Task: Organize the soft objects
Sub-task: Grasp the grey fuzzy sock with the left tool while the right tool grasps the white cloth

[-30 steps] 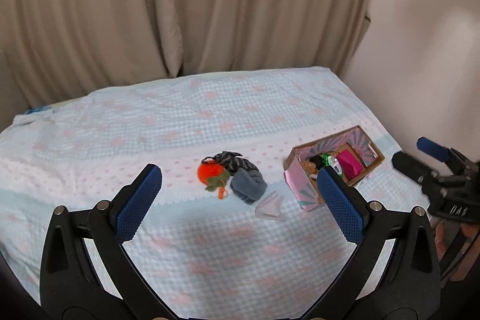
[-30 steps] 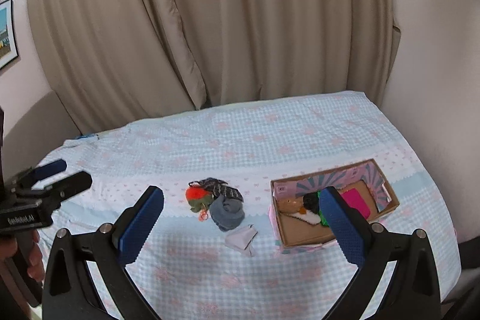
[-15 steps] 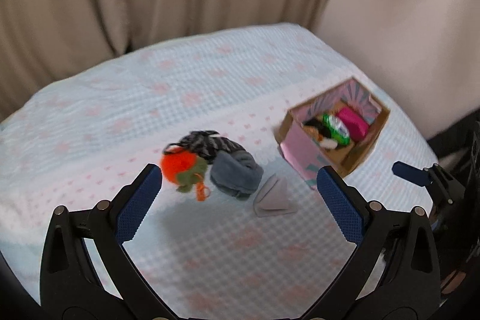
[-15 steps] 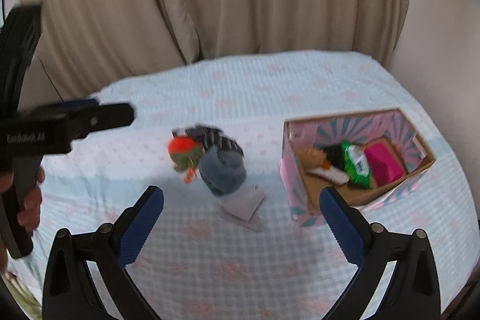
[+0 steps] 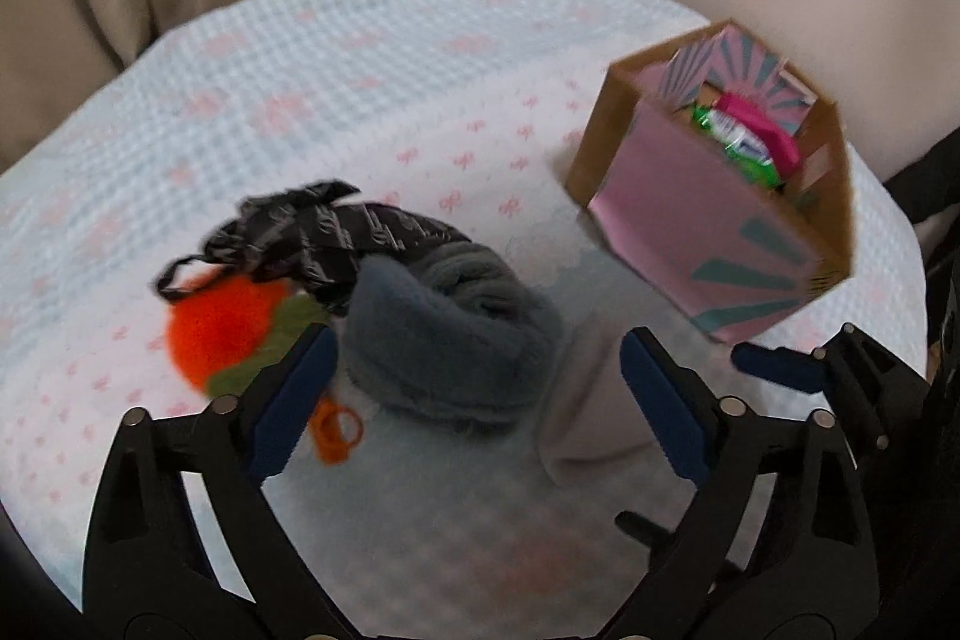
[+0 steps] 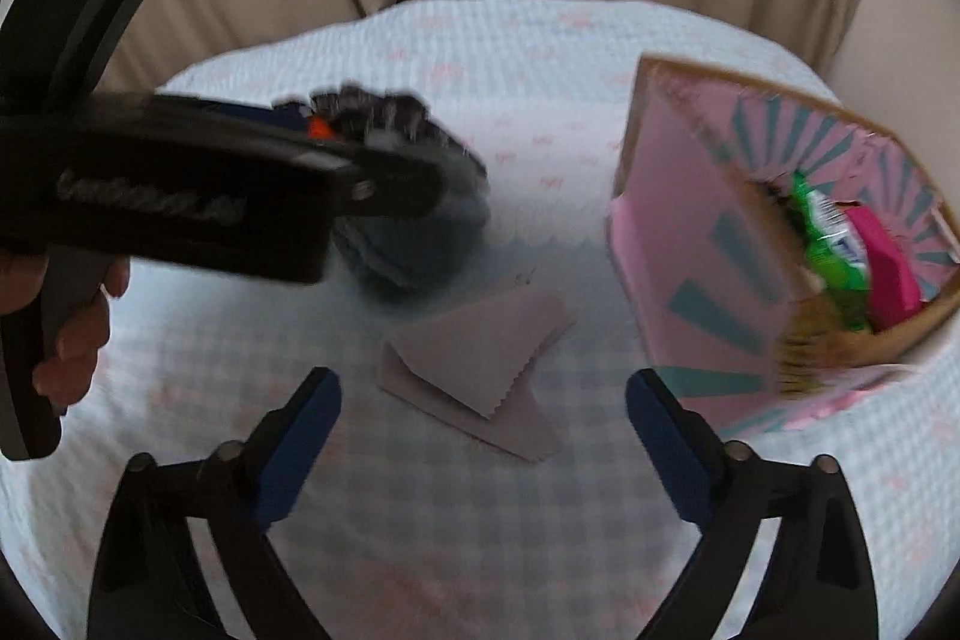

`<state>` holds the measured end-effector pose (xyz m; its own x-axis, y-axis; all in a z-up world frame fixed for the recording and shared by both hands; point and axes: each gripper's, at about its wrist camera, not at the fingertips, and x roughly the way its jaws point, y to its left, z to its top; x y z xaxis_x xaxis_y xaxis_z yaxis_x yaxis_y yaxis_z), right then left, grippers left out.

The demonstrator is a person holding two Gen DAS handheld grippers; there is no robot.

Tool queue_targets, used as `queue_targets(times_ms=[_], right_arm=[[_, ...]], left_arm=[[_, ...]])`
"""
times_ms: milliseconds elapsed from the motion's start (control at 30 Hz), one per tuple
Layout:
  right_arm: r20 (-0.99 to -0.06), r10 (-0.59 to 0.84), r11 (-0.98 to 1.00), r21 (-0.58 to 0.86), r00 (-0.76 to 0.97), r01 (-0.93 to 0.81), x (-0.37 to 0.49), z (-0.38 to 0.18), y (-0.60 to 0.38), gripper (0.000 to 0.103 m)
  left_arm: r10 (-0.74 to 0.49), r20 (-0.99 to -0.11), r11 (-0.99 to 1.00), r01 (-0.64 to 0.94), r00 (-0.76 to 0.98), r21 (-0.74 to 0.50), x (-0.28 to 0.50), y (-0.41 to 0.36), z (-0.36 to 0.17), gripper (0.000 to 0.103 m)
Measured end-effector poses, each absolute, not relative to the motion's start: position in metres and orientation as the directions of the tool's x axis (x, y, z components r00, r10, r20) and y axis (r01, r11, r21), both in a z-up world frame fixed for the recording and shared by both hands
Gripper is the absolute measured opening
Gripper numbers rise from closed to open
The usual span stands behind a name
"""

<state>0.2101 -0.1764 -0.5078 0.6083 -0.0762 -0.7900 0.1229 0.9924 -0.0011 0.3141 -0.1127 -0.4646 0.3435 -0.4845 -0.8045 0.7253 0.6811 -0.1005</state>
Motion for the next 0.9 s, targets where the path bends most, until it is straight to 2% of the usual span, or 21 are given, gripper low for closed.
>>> queue_targets(times_ms=[167, 233, 267, 300, 333, 433, 500, 567, 700, 800, 900], right_arm=[[-0.797, -0.065, 0.996, -0.014, 0.601, 0.088, 0.224, -0.529, -0.175, 0.086], [-0.798, -0.056, 0.997, -0.01, 0.6, 0.079, 0.229, -0.535, -0.175, 0.08], [-0.801, -0.049, 0.997, -0.006, 0.597, 0.075, 0.232, -0.537, -0.175, 0.071], [-0.806, -0.039, 0.998, 0.0, 0.59, 0.067, 0.235, -0.54, -0.175, 0.066], [-0.806, -0.033, 0.998, 0.004, 0.59, 0.063, 0.237, -0.541, -0.175, 0.065], [-0.797, -0.023, 0.999, 0.01, 0.603, 0.051, 0.24, -0.541, -0.175, 0.057], [-0.795, -0.01, 0.999, 0.023, 0.606, 0.045, 0.241, -0.54, -0.176, 0.043], [-0.795, 0.003, 0.999, 0.034, 0.606, 0.04, 0.243, -0.539, -0.176, 0.033], [-0.797, 0.023, 0.998, 0.049, 0.603, 0.027, 0.244, -0.537, -0.175, 0.02], [-0.802, 0.034, 0.998, 0.061, 0.596, 0.026, 0.245, -0.534, -0.175, 0.015], [-0.8, 0.028, 0.997, 0.066, 0.599, 0.041, 0.244, -0.524, -0.178, 0.015]], left_arm=[[-0.455, -0.818, 0.683, 0.727, 0.353, -0.066, 0.321, -0.125, -0.49, 0.092], [-0.441, -0.82, 0.686, 0.726, 0.365, -0.046, 0.323, -0.129, -0.496, 0.092], [-0.437, -0.82, 0.689, 0.724, 0.37, -0.041, 0.325, -0.13, -0.498, 0.09], [-0.434, -0.821, 0.691, 0.722, 0.372, -0.038, 0.326, -0.13, -0.499, 0.088], [-0.42, -0.824, 0.697, 0.717, 0.38, -0.025, 0.328, -0.132, -0.501, 0.081], [-0.398, -0.833, 0.705, 0.71, 0.384, -0.009, 0.334, -0.133, -0.506, 0.075], [-0.396, -0.832, 0.707, 0.707, 0.388, -0.006, 0.337, -0.133, -0.505, 0.069], [-0.389, -0.833, 0.705, 0.709, 0.394, 0.006, 0.337, -0.133, -0.504, 0.058], [-0.386, -0.837, 0.707, 0.707, 0.388, 0.002, 0.336, -0.13, -0.5, 0.049], [-0.386, -0.838, 0.714, 0.7, 0.386, -0.007, 0.334, -0.128, -0.492, 0.047], [-0.395, -0.834, 0.719, 0.695, 0.386, -0.018, 0.33, -0.126, -0.48, 0.046]])
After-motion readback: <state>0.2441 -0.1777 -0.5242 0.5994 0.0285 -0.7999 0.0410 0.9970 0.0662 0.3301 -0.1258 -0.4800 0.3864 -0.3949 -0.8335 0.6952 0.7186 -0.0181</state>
